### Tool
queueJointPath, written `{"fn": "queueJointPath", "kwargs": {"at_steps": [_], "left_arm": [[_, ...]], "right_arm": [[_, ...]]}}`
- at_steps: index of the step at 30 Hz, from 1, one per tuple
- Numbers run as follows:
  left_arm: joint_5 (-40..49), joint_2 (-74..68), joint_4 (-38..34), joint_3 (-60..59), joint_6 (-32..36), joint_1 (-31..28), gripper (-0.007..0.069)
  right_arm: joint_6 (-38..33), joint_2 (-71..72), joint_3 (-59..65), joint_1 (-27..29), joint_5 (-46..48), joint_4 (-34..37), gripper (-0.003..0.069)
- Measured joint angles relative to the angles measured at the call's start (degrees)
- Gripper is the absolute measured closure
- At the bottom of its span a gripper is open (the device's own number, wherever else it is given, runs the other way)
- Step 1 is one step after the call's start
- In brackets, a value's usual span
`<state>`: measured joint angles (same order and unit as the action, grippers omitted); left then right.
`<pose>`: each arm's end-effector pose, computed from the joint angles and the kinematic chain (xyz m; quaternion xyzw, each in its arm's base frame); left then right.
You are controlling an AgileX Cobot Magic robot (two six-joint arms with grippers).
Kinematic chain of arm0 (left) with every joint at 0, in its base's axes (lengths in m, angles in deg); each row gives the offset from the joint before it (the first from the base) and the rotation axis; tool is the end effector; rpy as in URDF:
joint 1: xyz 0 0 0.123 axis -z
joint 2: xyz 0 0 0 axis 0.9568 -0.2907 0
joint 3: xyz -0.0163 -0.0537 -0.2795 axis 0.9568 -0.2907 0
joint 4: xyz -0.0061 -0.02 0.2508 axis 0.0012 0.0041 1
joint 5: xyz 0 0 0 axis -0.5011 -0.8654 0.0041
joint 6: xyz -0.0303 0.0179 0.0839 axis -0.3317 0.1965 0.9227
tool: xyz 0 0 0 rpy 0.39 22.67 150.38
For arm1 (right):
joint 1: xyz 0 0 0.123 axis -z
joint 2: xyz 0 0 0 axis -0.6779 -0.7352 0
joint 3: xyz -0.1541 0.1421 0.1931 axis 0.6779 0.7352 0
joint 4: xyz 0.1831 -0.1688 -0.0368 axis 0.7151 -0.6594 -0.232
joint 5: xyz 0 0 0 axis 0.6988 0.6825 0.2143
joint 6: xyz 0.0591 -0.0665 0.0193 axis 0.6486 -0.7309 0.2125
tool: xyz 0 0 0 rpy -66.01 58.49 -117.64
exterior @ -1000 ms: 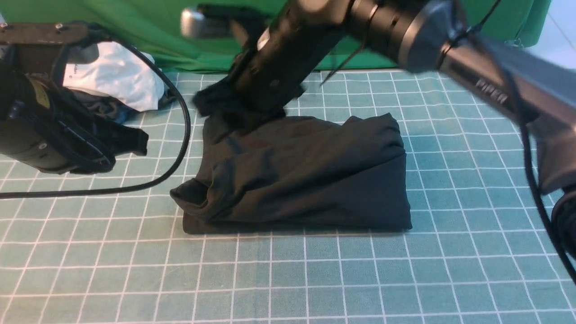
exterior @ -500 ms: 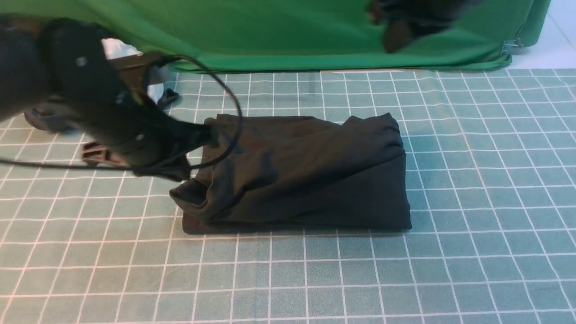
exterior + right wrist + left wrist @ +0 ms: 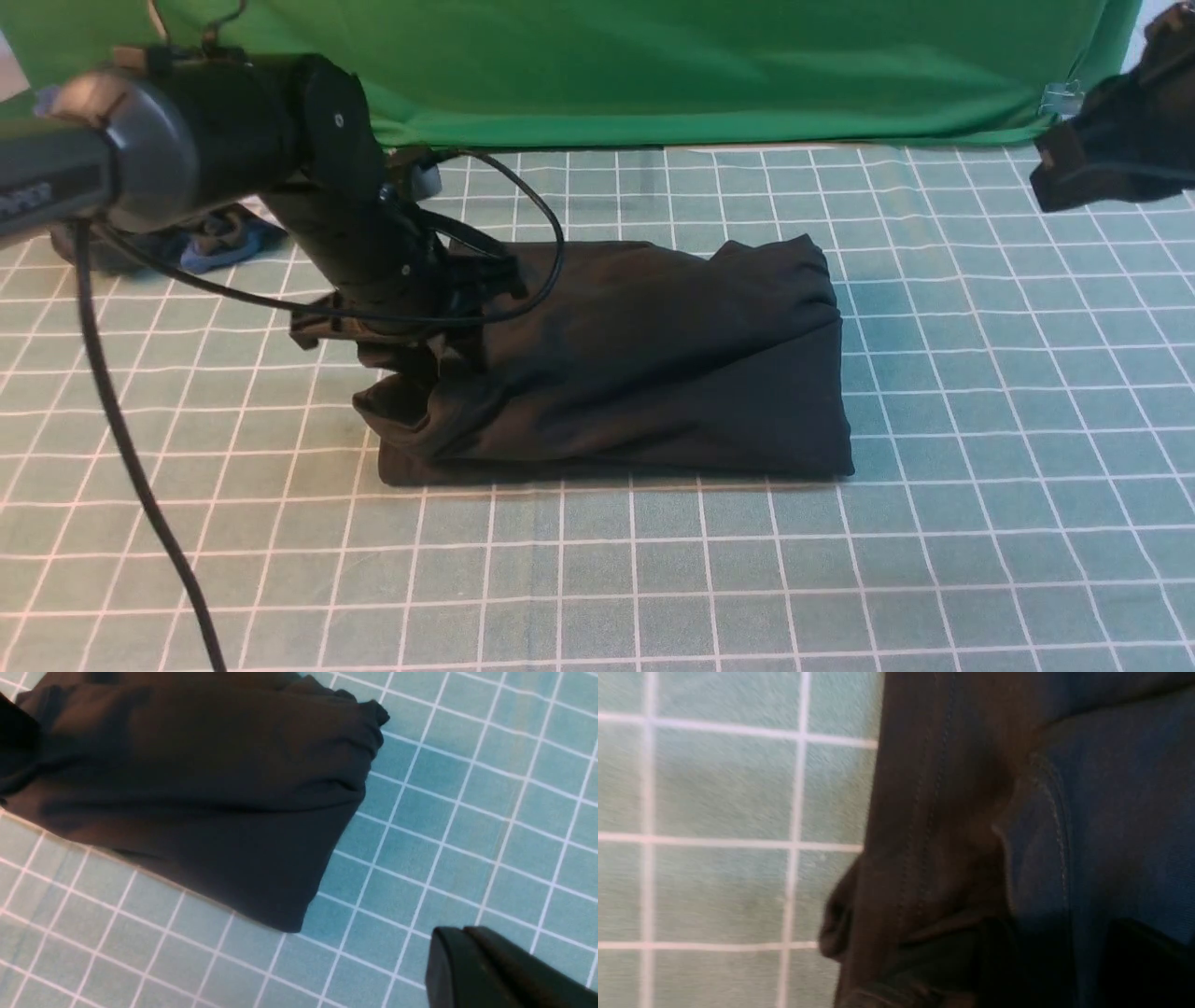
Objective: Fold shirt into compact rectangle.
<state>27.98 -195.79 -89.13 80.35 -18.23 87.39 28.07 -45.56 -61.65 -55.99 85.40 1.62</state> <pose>0.3720 -0.1102 0.2009 -0.0888 0.9848 -0.1197 0.0891 0.2785 0.0859 0.3681 -0.1935 0.9305 0.1197 0.2872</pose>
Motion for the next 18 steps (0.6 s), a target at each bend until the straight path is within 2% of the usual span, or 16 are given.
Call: {"fn": "queueJointPath", "kwargs": {"at_steps": [3, 5, 7, 10, 12, 15, 18], "left_arm": [[-0.4, -1.3, -1.7, 0.0, 0.1, 0.0, 0.0241], [-0.7, -1.6, -1.8, 0.0, 0.1, 0.0, 0.0246], [-0.7, -1.8, -1.8, 0.0, 0.6, 0.0, 0.0303], [-0.7, -1.6, -1.1, 0.0, 2.1, 0.0, 0.0491], [-0.5, -1.2, 0.0, 0.0, 2.9, 0.0, 0.0574], [0.2, 0.4, 2.0, 0.0, 3.2, 0.0, 0.0612], [2.2, 2.6, 3.1, 0.0, 3.3, 0.0, 0.0613]], "right_arm": [[-0.1, 0.2, 0.5, 0.1, -0.3, 0.1, 0.0645], [-0.1, 0.3, 0.5, 0.1, -0.6, 0.3, 0.0646], [-0.1, 0.4, 0.5, 0.1, -0.7, 0.4, 0.0646], [-0.1, 0.4, 0.5, 0.1, -0.7, 0.6, 0.0646], [-0.1, 0.4, 0.5, 0.1, -0.7, 0.6, 0.0646], [-0.1, 0.4, 0.5, 0.1, -0.7, 0.6, 0.0646], [-0.1, 0.4, 0.5, 0.1, -0.7, 0.6, 0.0646]]}}
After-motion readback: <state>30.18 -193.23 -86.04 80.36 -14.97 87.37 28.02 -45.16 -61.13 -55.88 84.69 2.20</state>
